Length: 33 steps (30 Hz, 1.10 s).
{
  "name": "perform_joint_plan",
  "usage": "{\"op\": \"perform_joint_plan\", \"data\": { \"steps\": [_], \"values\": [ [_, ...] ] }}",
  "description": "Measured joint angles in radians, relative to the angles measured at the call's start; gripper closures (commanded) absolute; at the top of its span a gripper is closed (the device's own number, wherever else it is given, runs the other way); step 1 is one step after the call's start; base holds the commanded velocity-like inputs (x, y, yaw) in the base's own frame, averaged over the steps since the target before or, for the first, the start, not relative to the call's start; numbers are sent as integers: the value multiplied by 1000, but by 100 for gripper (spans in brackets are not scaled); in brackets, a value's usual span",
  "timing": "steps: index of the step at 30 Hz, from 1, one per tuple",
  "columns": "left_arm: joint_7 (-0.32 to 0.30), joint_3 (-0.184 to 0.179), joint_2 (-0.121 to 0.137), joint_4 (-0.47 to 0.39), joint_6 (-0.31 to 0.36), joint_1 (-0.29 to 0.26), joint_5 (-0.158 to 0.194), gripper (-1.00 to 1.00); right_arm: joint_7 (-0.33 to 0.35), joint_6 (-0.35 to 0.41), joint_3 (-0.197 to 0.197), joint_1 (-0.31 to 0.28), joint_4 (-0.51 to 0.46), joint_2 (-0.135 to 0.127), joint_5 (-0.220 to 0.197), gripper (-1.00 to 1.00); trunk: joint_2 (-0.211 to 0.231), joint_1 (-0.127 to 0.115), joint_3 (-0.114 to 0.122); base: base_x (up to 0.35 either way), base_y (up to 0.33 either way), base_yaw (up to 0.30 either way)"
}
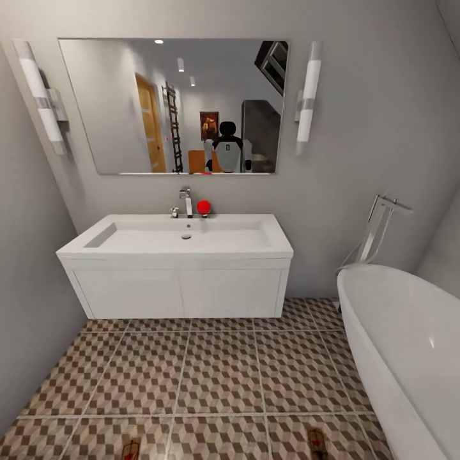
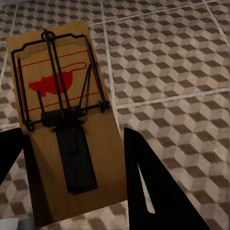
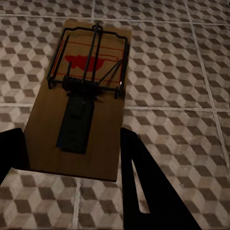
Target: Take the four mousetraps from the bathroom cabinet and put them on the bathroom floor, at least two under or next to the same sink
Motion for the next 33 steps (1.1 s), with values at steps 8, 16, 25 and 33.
{"op": "perform_joint_plan", "data": {
  "steps": [8, 16, 25, 33],
  "values": [
    [-2, 0, -1, 0, 1, 34, -2, 100, 5, 0, 0, -4, 45, 45, -2, 100, 0, 0, 0, 0, 0, 0],
    [-3, 2, -2, -1, 2, 35, -2, 100, 3, 2, 0, -4, 90, 90, -2, 100, 0, 0, 0, 0, 0, 0],
    [-33, 2, -3, -1, 1, 35, -7, 100, 6, 0, -2, -4, 140, 108, -6, 100, 0, 0, 0, 0, 0, 0],
    [-94, 8, -3, -6, 3, 35, -13, 100, 5, -8, -4, -4, 252, 118, -2, 100, 0, 0, 0, 0, 0, 0]
  ]
}}
